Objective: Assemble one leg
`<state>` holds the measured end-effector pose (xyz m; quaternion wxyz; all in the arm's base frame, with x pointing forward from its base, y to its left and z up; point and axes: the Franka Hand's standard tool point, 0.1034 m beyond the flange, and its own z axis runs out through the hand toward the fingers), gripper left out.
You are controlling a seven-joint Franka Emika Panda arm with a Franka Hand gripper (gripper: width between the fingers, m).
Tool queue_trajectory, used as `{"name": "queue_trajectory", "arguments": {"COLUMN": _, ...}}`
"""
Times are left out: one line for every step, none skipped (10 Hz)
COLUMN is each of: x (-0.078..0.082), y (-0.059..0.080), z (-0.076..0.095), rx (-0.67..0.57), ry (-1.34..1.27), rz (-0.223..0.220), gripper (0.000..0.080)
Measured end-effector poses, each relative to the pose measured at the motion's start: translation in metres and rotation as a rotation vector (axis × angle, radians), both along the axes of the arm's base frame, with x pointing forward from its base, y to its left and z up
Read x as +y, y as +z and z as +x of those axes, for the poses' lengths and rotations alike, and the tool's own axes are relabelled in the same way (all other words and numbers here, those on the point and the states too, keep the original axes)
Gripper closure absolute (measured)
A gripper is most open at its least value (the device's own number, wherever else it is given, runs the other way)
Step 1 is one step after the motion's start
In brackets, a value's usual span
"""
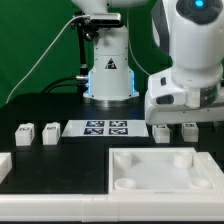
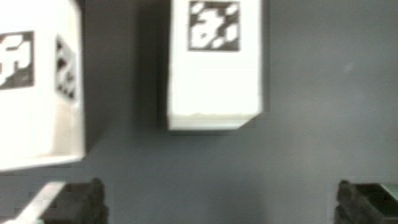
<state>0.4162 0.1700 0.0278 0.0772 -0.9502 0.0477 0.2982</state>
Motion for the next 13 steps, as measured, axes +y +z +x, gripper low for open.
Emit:
{"name": "queue_trajectory", "arguments": {"x": 0.003, "y": 0.0, "z": -0.004, "rx": 0.076, "ry": 0.014, "rz": 0.01, "gripper": 0.0151}}
{"name": "queue_trajectory", "arguments": {"x": 0.008, "y": 0.001, "z": -0.011, "rx": 0.174, "ry": 0.035, "rz": 0.022, "gripper": 0.0151}}
{"name": "queue_trajectory", "arguments": {"x": 0.01, "y": -0.001, "z": -0.014, "rx": 0.247, "ry": 0.06, "rz": 0.041, "gripper": 0.0151}}
{"name": "queue_trajectory", "arguments": {"x": 0.009, "y": -0.004, "z": -0.02, "rx": 0.338, "ry": 0.082, "rz": 0.06, "gripper": 0.0151}}
{"name": "queue_trajectory", "arguments": {"x": 0.008, "y": -0.013, "z": -0.02, "rx": 0.344, "ry": 0.089, "rz": 0.062, "gripper": 0.0151}}
{"name": "queue_trajectory", "arguments": {"x": 0.007, "y": -0.018, "z": -0.024, "rx": 0.325, "ry": 0.094, "rz": 0.058, "gripper": 0.0151}}
{"name": "queue_trajectory", "arguments": {"x": 0.006, "y": -0.02, "z": -0.031, "rx": 0.327, "ry": 0.096, "rz": 0.054, "gripper": 0.0151}}
{"name": "queue_trajectory", "arguments": {"x": 0.005, "y": -0.022, "z": -0.036, "rx": 0.331, "ry": 0.094, "rz": 0.051, "gripper": 0.0151}}
{"name": "queue_trajectory", "arguments": {"x": 0.005, "y": -0.023, "z": -0.037, "rx": 0.333, "ry": 0.095, "rz": 0.05, "gripper": 0.0151}}
{"name": "queue_trajectory", "arguments": {"x": 0.005, "y": -0.024, "z": -0.038, "rx": 0.331, "ry": 0.095, "rz": 0.05, "gripper": 0.0151}}
{"name": "queue_trajectory", "arguments": {"x": 0.005, "y": -0.024, "z": -0.038, "rx": 0.33, "ry": 0.094, "rz": 0.05, "gripper": 0.0151}}
{"name": "queue_trajectory", "arguments": {"x": 0.005, "y": -0.024, "z": -0.038, "rx": 0.33, "ry": 0.094, "rz": 0.05, "gripper": 0.0239}}
{"name": "queue_trajectory", "arguments": {"x": 0.005, "y": -0.024, "z": -0.038, "rx": 0.33, "ry": 0.093, "rz": 0.05, "gripper": 0.0371}}
